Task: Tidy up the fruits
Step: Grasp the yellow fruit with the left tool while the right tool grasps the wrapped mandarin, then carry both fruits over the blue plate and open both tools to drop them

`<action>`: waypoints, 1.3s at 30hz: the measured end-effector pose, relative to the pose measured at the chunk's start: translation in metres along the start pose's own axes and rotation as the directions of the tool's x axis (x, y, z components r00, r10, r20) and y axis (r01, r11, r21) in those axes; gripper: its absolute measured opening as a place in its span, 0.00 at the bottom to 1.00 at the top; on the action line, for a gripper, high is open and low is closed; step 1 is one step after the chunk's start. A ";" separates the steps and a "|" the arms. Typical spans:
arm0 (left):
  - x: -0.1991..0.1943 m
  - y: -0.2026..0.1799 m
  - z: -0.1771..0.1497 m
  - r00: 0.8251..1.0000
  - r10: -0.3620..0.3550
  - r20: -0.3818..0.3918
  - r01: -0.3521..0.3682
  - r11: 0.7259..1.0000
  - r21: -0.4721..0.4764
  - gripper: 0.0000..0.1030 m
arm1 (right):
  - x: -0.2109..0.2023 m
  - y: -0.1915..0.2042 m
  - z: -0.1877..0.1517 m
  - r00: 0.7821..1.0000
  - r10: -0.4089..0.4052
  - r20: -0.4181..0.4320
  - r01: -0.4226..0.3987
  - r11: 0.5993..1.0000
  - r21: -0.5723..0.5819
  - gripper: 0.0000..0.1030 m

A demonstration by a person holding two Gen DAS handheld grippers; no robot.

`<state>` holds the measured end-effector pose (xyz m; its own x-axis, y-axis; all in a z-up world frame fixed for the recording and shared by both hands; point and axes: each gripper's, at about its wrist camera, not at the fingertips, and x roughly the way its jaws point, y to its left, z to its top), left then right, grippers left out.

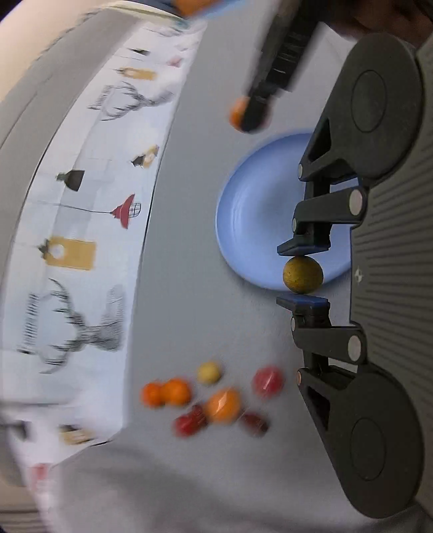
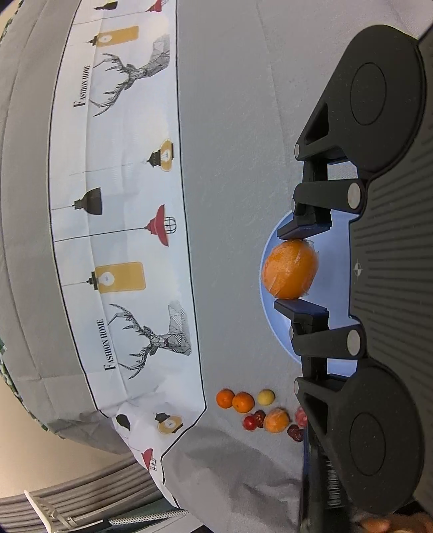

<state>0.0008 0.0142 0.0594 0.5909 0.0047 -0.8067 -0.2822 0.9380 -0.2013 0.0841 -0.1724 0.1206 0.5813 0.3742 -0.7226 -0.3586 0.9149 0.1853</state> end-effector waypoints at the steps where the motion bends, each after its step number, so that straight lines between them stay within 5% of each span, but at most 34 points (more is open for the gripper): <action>1: 0.004 -0.003 0.001 0.999 0.034 0.005 -0.034 0.999 0.027 0.26 | 0.001 -0.001 0.000 1.000 -0.002 -0.004 0.002 1.000 -0.002 0.39; 3: 0.012 -0.011 0.002 0.996 0.092 0.013 -0.093 0.992 0.086 0.26 | 0.003 -0.002 -0.001 1.000 -0.008 -0.011 0.007 1.000 -0.011 0.39; 15: 0.034 -0.022 -0.002 0.999 -0.010 -0.044 0.013 0.998 0.061 0.26 | 0.011 -0.006 -0.003 0.999 -0.027 -0.038 0.027 1.000 0.001 0.39; 39: 0.039 -0.025 -0.001 0.997 -0.050 -0.065 0.052 0.998 0.039 0.26 | 0.017 -0.004 -0.006 0.998 -0.043 -0.054 0.043 0.999 -0.003 0.39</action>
<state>0.0303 -0.0095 0.0319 0.5539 -0.0646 -0.8301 -0.2214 0.9497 -0.2216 0.0915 -0.1705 0.1036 0.5557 0.3258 -0.7649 -0.3355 0.9297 0.1522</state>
